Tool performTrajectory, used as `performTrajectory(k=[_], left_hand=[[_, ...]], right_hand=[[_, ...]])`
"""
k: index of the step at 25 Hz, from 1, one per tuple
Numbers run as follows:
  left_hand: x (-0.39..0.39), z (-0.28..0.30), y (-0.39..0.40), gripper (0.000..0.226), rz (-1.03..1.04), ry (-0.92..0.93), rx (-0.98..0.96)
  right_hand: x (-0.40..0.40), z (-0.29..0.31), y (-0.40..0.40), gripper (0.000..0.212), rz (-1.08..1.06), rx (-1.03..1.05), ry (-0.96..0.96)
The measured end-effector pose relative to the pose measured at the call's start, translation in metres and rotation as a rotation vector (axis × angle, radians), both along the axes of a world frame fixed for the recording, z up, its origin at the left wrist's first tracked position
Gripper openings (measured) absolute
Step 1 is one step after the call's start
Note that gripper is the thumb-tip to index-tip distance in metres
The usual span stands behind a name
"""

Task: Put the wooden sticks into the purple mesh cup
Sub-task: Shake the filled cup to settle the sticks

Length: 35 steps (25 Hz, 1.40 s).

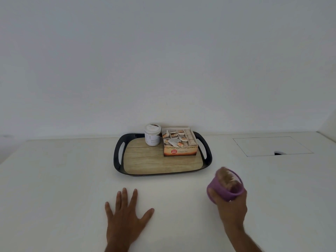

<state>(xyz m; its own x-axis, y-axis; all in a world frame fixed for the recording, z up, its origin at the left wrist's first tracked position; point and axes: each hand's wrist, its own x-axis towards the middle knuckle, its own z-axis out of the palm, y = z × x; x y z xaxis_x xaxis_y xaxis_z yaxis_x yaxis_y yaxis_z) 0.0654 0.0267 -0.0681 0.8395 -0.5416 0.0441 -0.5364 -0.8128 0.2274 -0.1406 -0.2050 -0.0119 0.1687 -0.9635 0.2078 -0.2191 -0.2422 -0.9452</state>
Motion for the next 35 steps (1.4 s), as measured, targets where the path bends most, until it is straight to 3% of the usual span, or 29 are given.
performTrajectory(k=[3,8,11,19,23,29,35], left_hand=[[0.0,-0.001,0.001,0.112,0.01,-0.013,-0.018],[0.0,0.001,0.001,0.103,-0.001,0.019,0.014],[0.001,0.002,0.0,0.109,0.006,-0.001,-0.015],[-0.002,0.008,0.001,0.118,-0.004,0.022,0.007],[0.0,0.005,0.001,0.114,-0.004,0.021,0.009],[-0.001,0.007,0.002,0.103,-0.006,0.035,0.021],[-0.002,0.01,0.002,0.102,-0.002,0.046,0.025]], right_hand=[[-0.001,0.0,0.002,0.092,0.108,-0.07,0.072],[-0.003,0.002,-0.003,0.099,0.034,0.009,0.031],[-0.006,0.003,-0.001,0.098,0.071,-0.067,0.077],[-0.013,-0.011,-0.001,0.094,0.06,0.047,0.13],[-0.015,-0.011,-0.002,0.093,0.095,0.044,0.12],[-0.027,-0.018,-0.022,0.099,0.317,0.032,0.119],[-0.023,-0.015,-0.025,0.102,0.297,-0.048,0.136]])
